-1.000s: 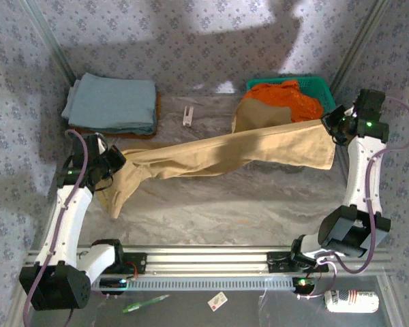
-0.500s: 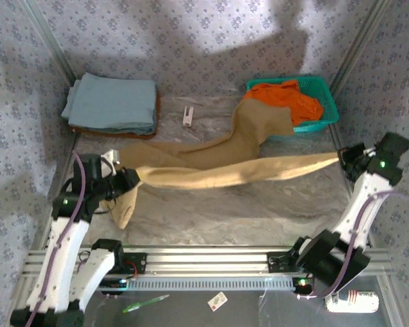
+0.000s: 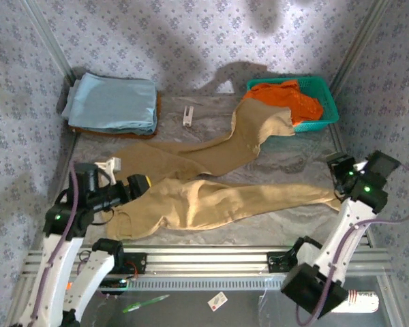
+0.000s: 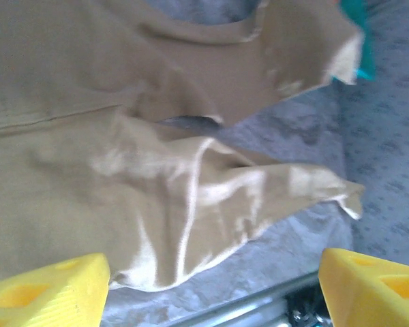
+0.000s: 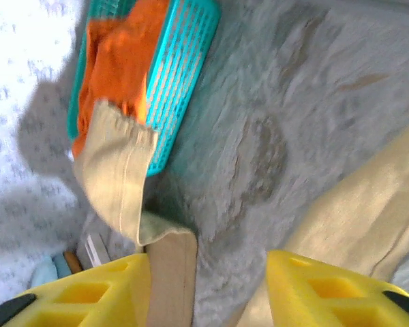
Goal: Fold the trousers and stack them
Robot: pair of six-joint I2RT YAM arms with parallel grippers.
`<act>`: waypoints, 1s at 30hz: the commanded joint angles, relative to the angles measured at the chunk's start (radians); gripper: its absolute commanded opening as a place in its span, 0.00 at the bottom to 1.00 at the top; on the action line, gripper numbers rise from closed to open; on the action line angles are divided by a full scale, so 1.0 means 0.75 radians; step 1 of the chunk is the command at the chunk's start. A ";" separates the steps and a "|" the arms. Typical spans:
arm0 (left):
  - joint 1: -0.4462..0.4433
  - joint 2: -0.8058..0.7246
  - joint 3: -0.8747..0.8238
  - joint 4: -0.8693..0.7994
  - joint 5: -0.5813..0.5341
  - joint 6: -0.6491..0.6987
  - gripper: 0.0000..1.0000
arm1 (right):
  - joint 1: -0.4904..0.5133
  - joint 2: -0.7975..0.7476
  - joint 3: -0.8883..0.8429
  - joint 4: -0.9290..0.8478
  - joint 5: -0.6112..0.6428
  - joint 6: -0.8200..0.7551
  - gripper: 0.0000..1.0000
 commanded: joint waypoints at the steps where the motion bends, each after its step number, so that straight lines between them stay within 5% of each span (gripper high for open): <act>1: -0.021 0.083 -0.201 0.307 -0.101 -0.244 0.75 | 0.339 0.041 -0.114 0.080 0.196 0.064 0.40; 5: -0.161 0.194 -0.359 0.539 -0.249 -0.419 0.71 | 0.537 0.232 -0.214 0.195 0.274 0.084 0.28; 9: -0.260 0.265 -0.511 0.630 -0.441 -0.571 0.77 | 0.583 0.387 -0.286 0.243 0.304 0.037 0.33; 12: -0.208 0.319 -0.595 0.665 -0.458 -0.600 0.77 | 0.458 0.378 -0.311 0.231 0.376 0.015 0.49; 17: -0.076 0.473 -0.638 0.725 -0.401 -0.549 0.79 | 0.152 0.372 -0.241 0.145 0.616 0.032 0.60; 23: -0.020 0.589 -0.569 0.698 -0.335 -0.434 0.80 | -0.084 0.518 -0.224 0.162 0.646 0.066 0.64; 30: -0.013 0.581 -0.417 0.583 -0.325 -0.338 0.82 | -0.165 0.656 -0.231 0.251 0.577 0.114 0.62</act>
